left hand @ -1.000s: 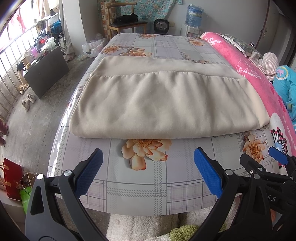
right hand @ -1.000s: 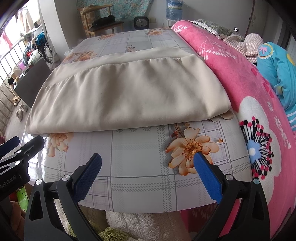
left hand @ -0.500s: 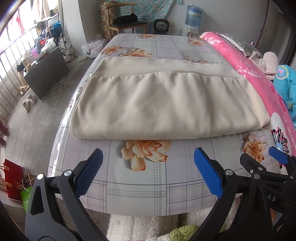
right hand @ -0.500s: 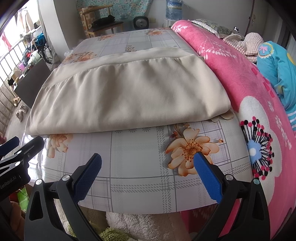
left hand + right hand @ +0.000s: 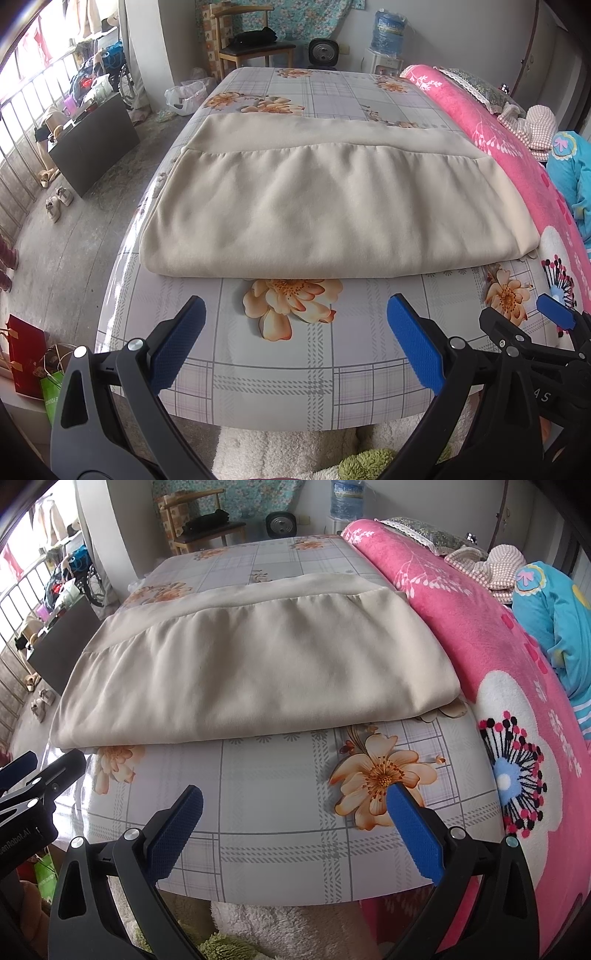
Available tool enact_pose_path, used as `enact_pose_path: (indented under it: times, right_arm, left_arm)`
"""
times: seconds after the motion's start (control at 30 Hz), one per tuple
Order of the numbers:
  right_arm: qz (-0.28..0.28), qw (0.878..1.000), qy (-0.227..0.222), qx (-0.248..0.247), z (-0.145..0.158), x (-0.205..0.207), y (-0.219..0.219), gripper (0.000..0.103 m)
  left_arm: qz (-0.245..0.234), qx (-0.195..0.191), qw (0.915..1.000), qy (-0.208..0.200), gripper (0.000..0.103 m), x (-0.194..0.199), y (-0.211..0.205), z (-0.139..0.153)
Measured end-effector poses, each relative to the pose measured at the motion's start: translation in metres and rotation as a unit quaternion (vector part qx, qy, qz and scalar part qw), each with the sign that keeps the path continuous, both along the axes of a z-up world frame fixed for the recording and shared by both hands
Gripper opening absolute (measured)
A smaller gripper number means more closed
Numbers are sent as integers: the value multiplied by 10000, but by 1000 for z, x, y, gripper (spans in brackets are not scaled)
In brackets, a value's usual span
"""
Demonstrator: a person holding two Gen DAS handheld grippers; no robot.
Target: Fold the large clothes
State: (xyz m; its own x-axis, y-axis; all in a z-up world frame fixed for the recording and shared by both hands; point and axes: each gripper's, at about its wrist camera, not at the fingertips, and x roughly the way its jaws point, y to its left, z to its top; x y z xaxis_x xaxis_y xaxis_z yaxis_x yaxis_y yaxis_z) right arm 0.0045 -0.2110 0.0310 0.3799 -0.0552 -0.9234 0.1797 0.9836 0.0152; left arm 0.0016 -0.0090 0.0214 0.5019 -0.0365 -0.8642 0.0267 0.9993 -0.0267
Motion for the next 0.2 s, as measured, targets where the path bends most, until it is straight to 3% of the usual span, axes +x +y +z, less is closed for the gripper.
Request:
enact_pose_path:
  times: [0.2]
  right_arm:
    - [-8, 10000, 1, -11, 0, -1, -1, 97]
  left_arm:
    - [15, -17, 10000, 23, 95, 3, 2, -1]
